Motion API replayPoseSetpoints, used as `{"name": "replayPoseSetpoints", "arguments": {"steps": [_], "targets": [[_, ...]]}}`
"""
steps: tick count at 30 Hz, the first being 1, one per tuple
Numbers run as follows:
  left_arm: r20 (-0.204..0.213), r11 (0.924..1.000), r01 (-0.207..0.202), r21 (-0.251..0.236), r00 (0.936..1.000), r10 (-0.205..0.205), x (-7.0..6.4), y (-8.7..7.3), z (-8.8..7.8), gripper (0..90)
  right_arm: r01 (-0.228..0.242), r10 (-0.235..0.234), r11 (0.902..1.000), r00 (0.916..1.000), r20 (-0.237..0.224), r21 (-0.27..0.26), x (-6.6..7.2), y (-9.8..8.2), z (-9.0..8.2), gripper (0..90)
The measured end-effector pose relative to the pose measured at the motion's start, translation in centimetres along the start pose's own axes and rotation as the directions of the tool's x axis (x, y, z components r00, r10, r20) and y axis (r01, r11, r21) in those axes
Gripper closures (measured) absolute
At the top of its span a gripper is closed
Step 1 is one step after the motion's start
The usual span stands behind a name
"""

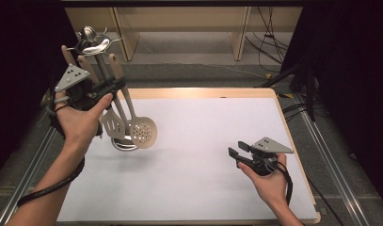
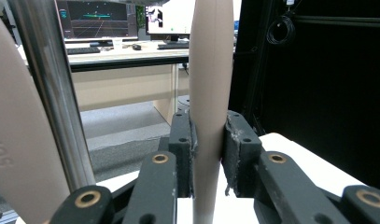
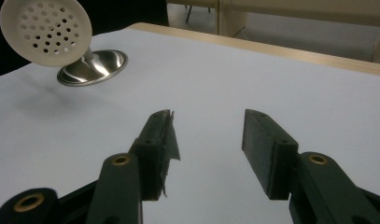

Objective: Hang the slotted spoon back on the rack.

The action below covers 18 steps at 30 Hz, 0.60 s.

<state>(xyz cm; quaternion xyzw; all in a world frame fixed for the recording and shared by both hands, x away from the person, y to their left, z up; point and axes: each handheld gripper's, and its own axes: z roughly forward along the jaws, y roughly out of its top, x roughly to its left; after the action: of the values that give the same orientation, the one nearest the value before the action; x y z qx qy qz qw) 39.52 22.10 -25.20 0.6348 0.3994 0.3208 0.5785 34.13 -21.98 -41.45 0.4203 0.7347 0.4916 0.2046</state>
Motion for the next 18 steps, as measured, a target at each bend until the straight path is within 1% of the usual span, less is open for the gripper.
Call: {"name": "replayPoseSetpoints", "arguments": {"steps": [4,6,7,9,11,12,13,14,17,18], "targets": [[-0.008,1.0,0.008,0.005,0.9999,-0.008,0.25,0.16,0.13,74.4,0.001,-0.001,1.0,1.0,-0.003,0.0,0.02,0.01,0.0,52.8],[-0.014,0.9999,0.009,0.01,0.9999,-0.009,0.41,0.19,0.22,74.4,0.012,-0.011,0.9999,0.9999,0.005,-0.008,-0.03,0.01,0.01,52.8],[-0.014,0.9999,0.012,0.01,0.9998,-0.012,0.46,0.19,0.28,74.4,0.005,-0.005,1.0,1.0,0.007,0.0,0.04,0.01,-0.04,52.8],[-0.017,0.9999,0.008,0.012,0.9998,-0.008,0.61,0.23,0.3,74.4,0.002,-0.002,1.0,1.0,-0.003,-0.001,0.01,-0.01,0.0,52.8],[-0.021,0.9999,0.009,0.012,0.9997,-0.009,0.76,0.31,0.32,74.4,0.001,-0.001,1.0,1.0,-0.001,-0.001,-0.01,-0.01,0.02,52.8],[-0.02,0.9999,0.008,0.014,0.9998,-0.008,0.8,0.34,0.33,74.4,-0.006,0.006,1.0,1.0,-0.006,-0.004,0.03,0.0,0.04,52.8],[-0.02,0.9999,0.008,0.015,0.9998,-0.008,0.81,0.35,0.35,74.4,-0.029,0.029,0.9996,0.9996,-0.003,0.001,0.28,-0.04,-0.01,52.8],[-0.02,0.9998,0.008,0.017,0.9998,-0.008,0.83,0.37,0.35,74.4,-0.007,0.007,0.9999,1.0,0.002,-0.014,0.18,-0.1,0.11,52.8],[-0.02,0.9998,0.017,0.013,0.9997,-0.017,0.9,0.39,0.37,74.4,-0.008,0.008,0.9999,1.0,0.002,-0.007,0.21,-0.11,0.09,52.7],[-0.019,0.9997,0.019,0.015,0.9997,-0.019,0.94,0.39,0.39,74.4,-0.016,0.016,0.9999,0.9999,0.0,-0.002,0.25,-0.09,0.05,52.7]]}}
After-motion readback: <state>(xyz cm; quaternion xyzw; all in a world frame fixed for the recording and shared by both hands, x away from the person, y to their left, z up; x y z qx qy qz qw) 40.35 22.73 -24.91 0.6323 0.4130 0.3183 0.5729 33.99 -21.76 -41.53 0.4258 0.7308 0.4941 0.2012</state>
